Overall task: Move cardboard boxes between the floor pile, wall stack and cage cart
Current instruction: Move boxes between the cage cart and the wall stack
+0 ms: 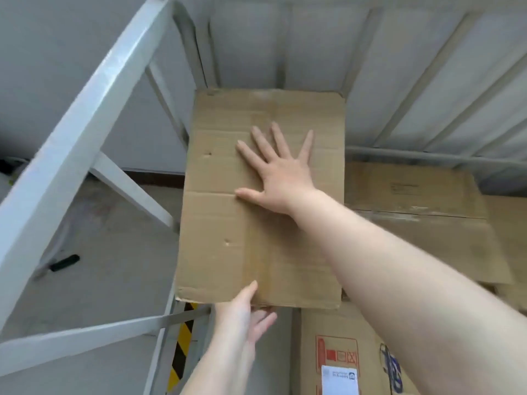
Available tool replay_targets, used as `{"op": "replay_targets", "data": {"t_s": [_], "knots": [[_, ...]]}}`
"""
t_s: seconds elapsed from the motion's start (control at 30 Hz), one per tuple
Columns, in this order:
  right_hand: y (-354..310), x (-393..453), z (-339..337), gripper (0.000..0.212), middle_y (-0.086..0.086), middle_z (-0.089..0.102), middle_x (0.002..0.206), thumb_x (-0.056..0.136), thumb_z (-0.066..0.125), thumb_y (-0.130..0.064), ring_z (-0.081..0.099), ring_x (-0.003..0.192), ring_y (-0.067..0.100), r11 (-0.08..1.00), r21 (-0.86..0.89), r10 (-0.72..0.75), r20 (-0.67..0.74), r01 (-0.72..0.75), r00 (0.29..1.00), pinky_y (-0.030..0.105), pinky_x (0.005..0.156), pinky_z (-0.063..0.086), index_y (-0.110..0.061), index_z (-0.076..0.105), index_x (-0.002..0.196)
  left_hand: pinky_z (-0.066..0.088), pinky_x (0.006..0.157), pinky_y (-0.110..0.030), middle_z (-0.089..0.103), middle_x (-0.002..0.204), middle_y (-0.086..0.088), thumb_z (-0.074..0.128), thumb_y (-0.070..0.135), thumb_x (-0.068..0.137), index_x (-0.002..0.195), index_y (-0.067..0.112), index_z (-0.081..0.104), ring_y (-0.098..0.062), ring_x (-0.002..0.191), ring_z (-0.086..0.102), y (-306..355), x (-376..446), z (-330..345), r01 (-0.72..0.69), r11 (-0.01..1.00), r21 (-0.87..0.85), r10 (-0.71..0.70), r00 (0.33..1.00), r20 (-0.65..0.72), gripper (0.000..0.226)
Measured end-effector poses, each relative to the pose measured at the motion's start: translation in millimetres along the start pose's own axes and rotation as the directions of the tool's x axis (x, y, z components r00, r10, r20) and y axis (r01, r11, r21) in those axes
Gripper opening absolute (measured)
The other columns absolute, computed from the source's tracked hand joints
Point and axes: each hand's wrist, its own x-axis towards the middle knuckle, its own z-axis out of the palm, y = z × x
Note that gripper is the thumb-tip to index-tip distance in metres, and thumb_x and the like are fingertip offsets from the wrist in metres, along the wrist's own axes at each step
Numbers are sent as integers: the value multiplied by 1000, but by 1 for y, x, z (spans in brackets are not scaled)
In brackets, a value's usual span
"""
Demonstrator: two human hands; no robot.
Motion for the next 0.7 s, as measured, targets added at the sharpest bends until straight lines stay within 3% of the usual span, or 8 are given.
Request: {"op": "replay_targets", "data": {"t_s": [0.13,0.2,0.3,0.37,0.43,0.57,0.63,0.7], "knots": [[-41,-49,102,94,-4,-22,157,82,53,-62,-40,134,24,998,25,-58,18,57,998,69,95,-28,-37,-8,150,42,91,-39,65,110,-8,54,16,94,137,17,40,-28,103,58,-14,29,-3,-112,990,88,109,993,41,45],[-38,-64,125,94,-5,-4,159,78,58,-62,-20,143,24,999,7,-32,-66,32,997,66,100,-24,-35,5,150,39,92,-34,64,107,0,55,16,93,128,20,49,-15,101,56,-6,40,-4,-225,951,212,207,973,103,35],[-30,-74,130,97,-6,1,159,75,52,-72,-8,144,29,998,-65,18,-102,-25,995,69,101,-17,-34,2,148,37,97,-31,53,127,-2,63,16,89,131,18,45,-16,115,50,23,64,-19,-396,819,415,454,890,-45,46],[-25,-77,129,100,-9,-21,155,76,46,-76,-33,138,31,994,-47,95,-99,-100,991,72,97,-19,-39,-16,144,33,109,-39,39,144,-3,67,23,86,142,18,34,-21,132,39,43,81,-32,-430,691,582,575,814,-82,65],[-25,-83,127,101,-10,-36,148,74,44,-77,-49,128,29,972,40,233,-42,-232,972,74,95,-18,-43,-28,137,27,114,-44,32,151,-3,67,31,84,146,16,26,-23,139,30,56,100,-41,-407,615,675,586,809,-47,76],[-29,-97,123,110,0,-30,151,68,59,-73,-25,137,40,870,237,449,-22,-432,893,66,108,20,-47,-18,142,27,114,-46,36,147,-8,63,49,82,141,10,35,-27,138,29,56,117,-43,-372,517,771,554,832,30,77],[-25,-100,117,111,2,-33,152,67,62,-73,-14,140,43,823,317,493,17,-472,870,54,107,36,-50,-17,141,36,108,-48,49,134,-2,63,60,73,128,18,46,-25,128,42,52,111,-41,-423,574,701,571,821,28,72],[-19,-101,111,111,-2,-32,153,65,65,-71,4,140,42,769,404,534,18,-495,845,47,100,45,-51,-12,143,44,98,-43,55,115,5,66,55,76,116,24,45,-21,111,53,49,99,-36,-463,655,598,580,815,-4,54]]}}
